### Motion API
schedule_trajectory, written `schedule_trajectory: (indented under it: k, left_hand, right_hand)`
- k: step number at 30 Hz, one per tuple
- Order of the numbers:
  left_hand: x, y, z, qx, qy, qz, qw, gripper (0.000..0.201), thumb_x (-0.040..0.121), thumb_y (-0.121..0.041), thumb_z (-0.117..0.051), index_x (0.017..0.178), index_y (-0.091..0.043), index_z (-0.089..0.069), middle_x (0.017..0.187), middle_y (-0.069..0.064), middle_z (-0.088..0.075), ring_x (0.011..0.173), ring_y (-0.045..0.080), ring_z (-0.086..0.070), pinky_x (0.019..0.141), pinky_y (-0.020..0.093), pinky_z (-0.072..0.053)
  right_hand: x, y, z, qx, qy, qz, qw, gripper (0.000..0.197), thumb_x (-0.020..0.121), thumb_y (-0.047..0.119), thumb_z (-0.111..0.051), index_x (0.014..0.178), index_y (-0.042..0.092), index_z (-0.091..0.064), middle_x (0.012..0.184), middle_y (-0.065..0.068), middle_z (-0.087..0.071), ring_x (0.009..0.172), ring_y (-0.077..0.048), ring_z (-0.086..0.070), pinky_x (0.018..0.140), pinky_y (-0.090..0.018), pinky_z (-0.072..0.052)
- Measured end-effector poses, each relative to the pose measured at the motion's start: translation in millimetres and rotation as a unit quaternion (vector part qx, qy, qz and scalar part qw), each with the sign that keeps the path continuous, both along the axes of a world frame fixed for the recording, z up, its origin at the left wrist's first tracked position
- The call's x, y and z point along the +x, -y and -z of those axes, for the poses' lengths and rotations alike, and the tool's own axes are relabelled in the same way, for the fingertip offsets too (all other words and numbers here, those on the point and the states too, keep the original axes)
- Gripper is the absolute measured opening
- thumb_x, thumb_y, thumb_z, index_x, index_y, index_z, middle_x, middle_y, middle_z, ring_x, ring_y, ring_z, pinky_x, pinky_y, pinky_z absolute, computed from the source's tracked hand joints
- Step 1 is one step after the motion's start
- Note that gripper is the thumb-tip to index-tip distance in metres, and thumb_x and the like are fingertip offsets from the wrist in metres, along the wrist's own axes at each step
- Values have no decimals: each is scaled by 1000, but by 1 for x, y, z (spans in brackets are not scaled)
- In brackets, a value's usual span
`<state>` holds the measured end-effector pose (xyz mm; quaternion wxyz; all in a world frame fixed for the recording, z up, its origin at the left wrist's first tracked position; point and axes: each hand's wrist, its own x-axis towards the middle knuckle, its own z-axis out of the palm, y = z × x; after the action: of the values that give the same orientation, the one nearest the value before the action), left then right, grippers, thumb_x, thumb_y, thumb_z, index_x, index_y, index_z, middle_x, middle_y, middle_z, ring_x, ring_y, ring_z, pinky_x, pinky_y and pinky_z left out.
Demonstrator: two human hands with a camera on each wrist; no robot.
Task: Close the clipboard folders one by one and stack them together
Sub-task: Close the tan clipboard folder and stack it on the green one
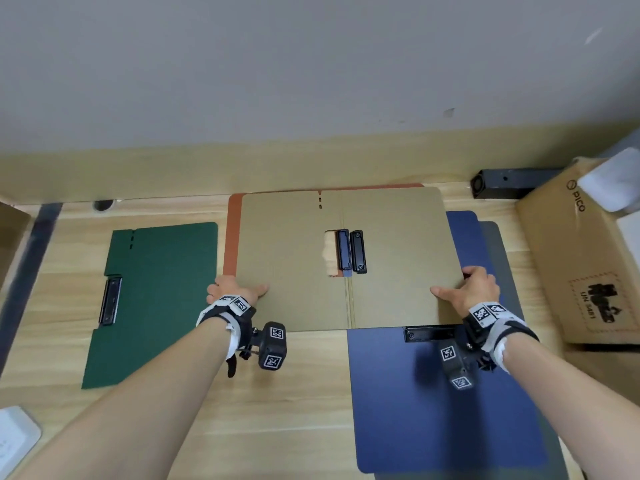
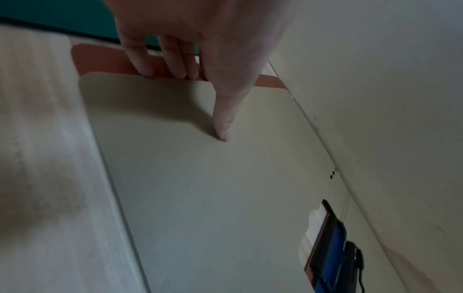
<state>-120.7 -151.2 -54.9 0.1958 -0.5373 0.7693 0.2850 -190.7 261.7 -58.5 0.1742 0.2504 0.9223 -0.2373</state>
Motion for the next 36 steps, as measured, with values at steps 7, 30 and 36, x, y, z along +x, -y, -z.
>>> schedule_trajectory:
  k: [7,30,36]
  left_hand:
    - [17,7,-23,76,-34,-74,994,85,68,-47,-83,137,-11,-48,140,14,-49,123,36,-52,99,43,-44]
    - [88,43,-136,104,-228,95,963,23,80,-14,-68,99,-15,-55,99,5,-66,92,26,-64,86,39,-52]
    - [93,39,-145,109,-287,113,945,14,78,-17,-61,88,-13,-53,81,4,-58,75,24,-55,74,39,-49]
  right_hand:
    - [-10,0,-14,-73,2,47,996,41,70,29,-82,98,6,-62,106,-14,-68,101,-33,-62,86,-35,-48]
    - [80,114,-75,-145,25,-33,989,36,90,19,-56,122,7,-44,118,-18,-57,104,-33,-55,95,-37,-43]
    - [88,147,-63,-175,74,-53,980,35,91,7,-53,124,-4,-50,121,-20,-58,105,-32,-55,86,-32,-39]
